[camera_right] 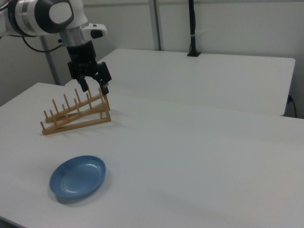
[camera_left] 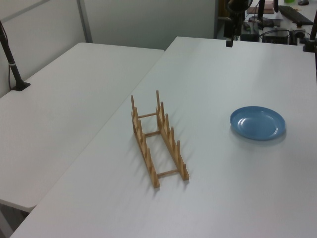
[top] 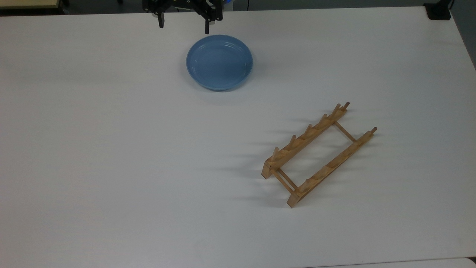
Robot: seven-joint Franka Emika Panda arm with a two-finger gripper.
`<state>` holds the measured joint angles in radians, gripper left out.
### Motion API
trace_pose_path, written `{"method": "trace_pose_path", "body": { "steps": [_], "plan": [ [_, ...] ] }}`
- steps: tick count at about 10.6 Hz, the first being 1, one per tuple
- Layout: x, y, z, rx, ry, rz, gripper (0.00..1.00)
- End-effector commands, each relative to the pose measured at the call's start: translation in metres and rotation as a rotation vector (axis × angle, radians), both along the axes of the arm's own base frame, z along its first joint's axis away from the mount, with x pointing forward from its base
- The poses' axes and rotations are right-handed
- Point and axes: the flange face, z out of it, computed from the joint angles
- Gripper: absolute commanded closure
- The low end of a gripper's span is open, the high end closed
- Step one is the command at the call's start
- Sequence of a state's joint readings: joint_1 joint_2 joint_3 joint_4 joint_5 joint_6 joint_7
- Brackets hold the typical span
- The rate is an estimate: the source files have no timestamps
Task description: Place plate in plate rack
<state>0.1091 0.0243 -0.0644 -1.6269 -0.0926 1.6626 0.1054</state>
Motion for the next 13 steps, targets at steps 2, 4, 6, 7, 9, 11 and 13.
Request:
{"method": "trace_pose_path", "body": {
  "steps": [2,4,6,7,9,11,13],
  "plan": [
    [-0.004,0.000,0.000,-0.009,0.000,-0.010,0.00],
    [-0.004,0.000,0.000,-0.009,0.001,-0.007,0.00],
    [-0.005,0.000,-0.003,-0.009,0.016,0.056,0.00],
    [-0.006,-0.001,-0.010,-0.009,0.035,0.112,0.00],
    [-0.010,-0.002,-0.033,-0.006,0.098,0.256,0.00],
    [-0.015,-0.002,-0.061,0.003,0.165,0.376,0.00],
    [-0.021,-0.006,-0.091,0.024,0.239,0.515,0.00]
  ]
}}
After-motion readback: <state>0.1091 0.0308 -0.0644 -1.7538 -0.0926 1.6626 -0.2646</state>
